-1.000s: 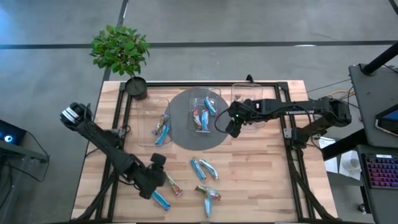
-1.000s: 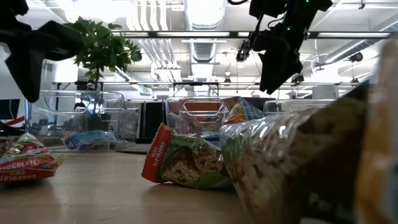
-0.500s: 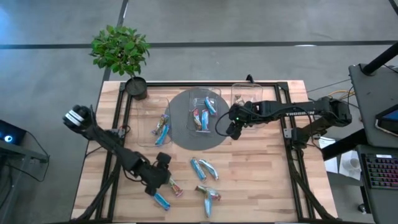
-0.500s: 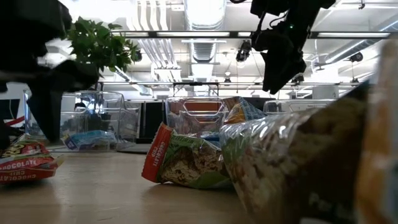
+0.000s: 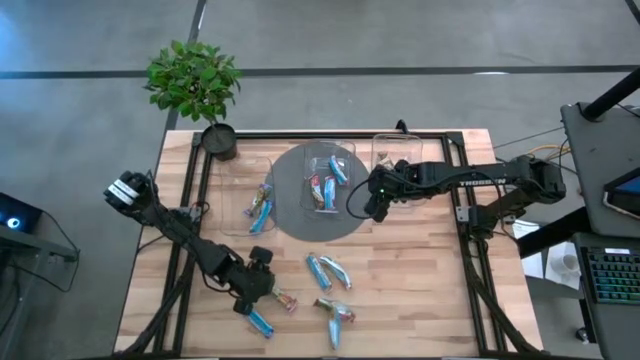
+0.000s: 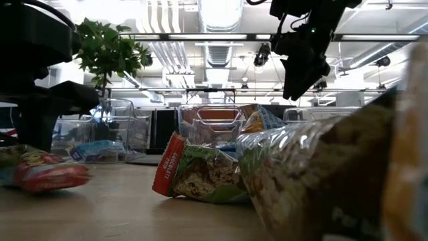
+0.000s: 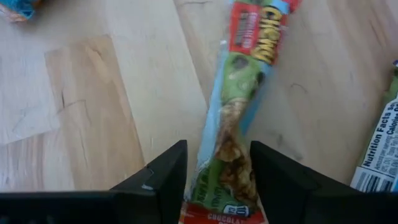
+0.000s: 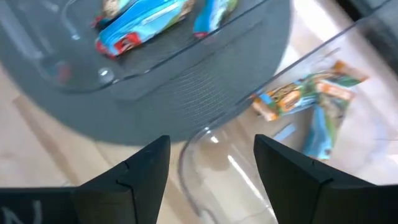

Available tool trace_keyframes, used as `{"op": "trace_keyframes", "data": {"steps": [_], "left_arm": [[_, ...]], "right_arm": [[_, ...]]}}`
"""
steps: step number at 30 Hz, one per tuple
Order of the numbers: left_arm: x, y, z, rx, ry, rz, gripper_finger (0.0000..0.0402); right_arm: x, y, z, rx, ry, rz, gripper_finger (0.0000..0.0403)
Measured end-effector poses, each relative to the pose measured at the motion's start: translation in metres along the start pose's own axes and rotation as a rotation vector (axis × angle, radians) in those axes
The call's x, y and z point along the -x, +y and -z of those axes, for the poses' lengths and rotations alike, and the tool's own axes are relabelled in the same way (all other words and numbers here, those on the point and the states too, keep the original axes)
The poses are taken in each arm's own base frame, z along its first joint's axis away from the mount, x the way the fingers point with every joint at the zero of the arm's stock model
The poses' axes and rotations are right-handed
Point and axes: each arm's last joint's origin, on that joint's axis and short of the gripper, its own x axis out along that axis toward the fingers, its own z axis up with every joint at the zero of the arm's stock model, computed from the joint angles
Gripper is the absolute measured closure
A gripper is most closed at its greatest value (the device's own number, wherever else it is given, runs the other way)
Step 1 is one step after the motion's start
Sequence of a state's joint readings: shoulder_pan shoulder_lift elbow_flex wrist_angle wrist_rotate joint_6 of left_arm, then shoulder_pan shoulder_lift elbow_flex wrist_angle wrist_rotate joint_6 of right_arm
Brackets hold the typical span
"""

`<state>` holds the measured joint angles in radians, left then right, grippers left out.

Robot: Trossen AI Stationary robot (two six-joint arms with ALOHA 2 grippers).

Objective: Pick and place Granola Bars by type
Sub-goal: Put the red granola bar into the middle transparent bin

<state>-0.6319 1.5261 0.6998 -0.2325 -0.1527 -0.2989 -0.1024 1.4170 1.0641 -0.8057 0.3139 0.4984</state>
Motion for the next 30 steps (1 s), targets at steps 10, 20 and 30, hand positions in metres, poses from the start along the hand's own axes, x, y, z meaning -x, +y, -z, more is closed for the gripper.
{"op": "trace_keyframes", "data": {"steps": [10, 20, 30], "left_arm": [[0.009, 0.001, -0.002, 0.293, -0.014, 0.008, 0.0314], [0.081, 0.023, -0.016, 0.774, -0.389, -0.102, 0.0319], [0.127, 0.122, -0.017, 1.208, -0.681, -0.173, 0.0319]], "right_arm": [[0.005, -0.004, -0.007, -0.034, -0.120, 0.144, 0.0179], [0.005, -0.005, -0.016, -0.083, -0.228, 0.183, 0.0179], [0.003, -0.014, -0.029, -0.161, -0.293, 0.173, 0.0179]]}}
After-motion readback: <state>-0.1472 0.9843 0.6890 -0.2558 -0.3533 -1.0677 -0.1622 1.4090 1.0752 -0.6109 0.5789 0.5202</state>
